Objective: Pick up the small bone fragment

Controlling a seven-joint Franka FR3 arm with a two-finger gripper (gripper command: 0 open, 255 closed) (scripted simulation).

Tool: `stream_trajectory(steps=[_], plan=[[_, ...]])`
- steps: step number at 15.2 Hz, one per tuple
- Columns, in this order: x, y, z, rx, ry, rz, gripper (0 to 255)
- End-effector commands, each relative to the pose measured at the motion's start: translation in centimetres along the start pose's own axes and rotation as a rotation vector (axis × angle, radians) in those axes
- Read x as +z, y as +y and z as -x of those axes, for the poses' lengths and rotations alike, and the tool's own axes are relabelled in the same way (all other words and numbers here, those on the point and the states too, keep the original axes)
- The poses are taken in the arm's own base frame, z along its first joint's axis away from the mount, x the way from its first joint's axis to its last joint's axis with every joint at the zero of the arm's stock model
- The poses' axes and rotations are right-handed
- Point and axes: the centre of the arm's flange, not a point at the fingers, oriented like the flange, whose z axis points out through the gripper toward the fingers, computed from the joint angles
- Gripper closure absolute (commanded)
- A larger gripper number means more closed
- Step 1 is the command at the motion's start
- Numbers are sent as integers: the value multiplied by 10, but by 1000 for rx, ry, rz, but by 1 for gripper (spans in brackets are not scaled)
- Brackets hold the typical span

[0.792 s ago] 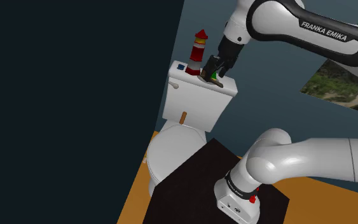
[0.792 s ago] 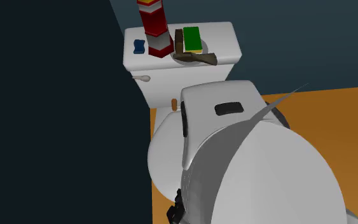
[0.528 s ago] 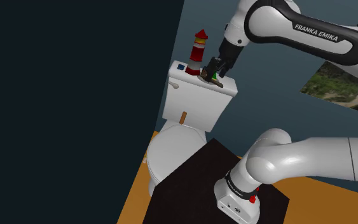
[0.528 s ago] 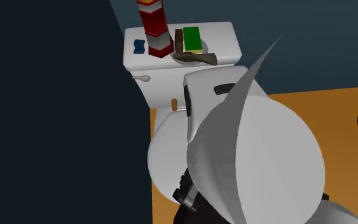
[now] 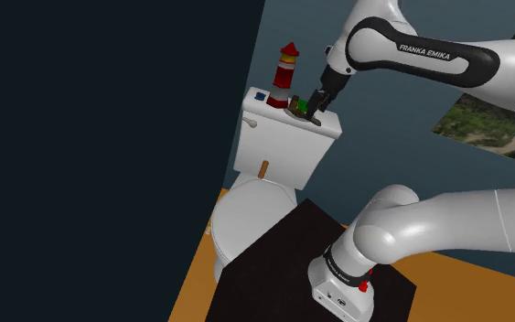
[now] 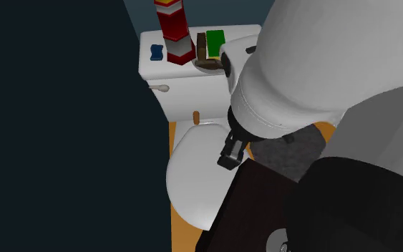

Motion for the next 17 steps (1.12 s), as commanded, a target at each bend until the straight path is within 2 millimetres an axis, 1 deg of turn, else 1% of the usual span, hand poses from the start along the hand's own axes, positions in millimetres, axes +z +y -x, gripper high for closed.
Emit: stream_trajectory(steps=[1,9,17], plan=[[13,25,-5,-37,-2,4,0],[58,115,-33,-173,-10,15,0],[102,201,-73,-310,-17,26,0]])
